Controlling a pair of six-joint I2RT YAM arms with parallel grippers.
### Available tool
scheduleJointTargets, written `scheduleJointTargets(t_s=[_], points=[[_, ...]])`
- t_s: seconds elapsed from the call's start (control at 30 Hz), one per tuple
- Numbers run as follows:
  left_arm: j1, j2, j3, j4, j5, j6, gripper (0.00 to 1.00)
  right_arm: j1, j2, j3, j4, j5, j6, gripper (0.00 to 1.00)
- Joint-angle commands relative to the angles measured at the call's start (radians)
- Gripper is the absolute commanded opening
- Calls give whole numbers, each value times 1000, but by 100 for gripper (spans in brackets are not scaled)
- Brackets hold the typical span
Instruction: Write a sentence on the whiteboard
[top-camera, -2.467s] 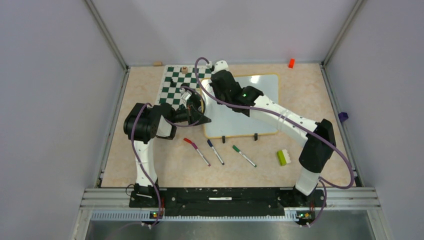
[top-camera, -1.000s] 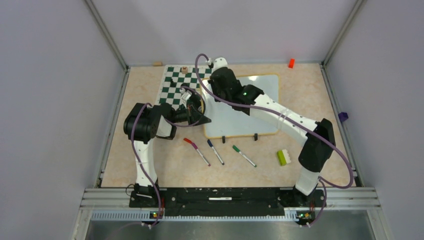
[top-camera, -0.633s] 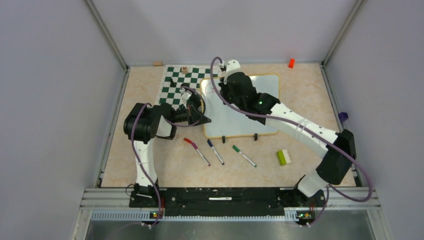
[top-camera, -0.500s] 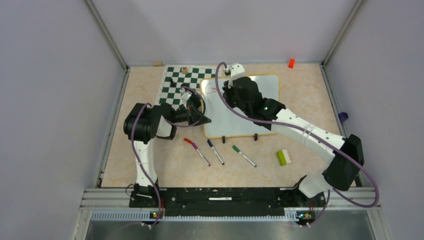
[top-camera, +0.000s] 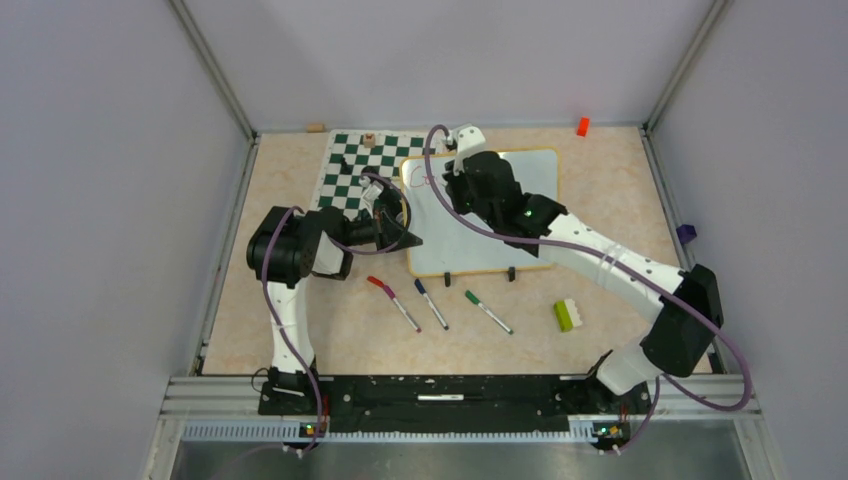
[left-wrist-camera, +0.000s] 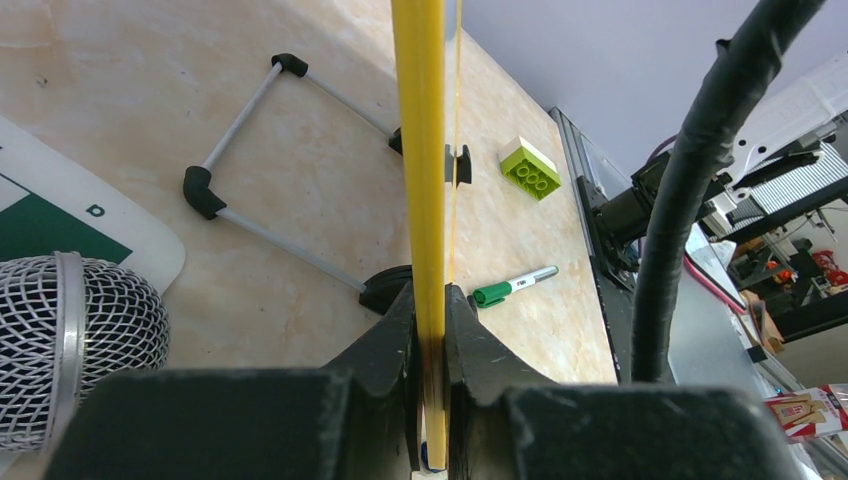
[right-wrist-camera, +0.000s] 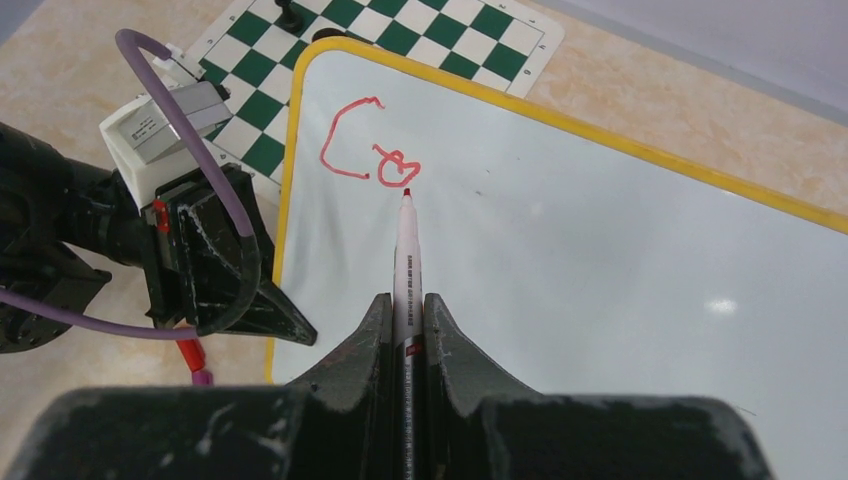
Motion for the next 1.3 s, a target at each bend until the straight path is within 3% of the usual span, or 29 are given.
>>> scheduleJointTargets(t_s=[0.0,0.7,1.27], points=[[-5,-27,-18,81,5,70,4,-13,40,80,29,2,-20,0],[-6,-25,-18,80,4,70,4,-44,124,137,16,3,-18,0],[-6,-24,-17,80,4,73,4,-49,77,39,9,-16,18,0]])
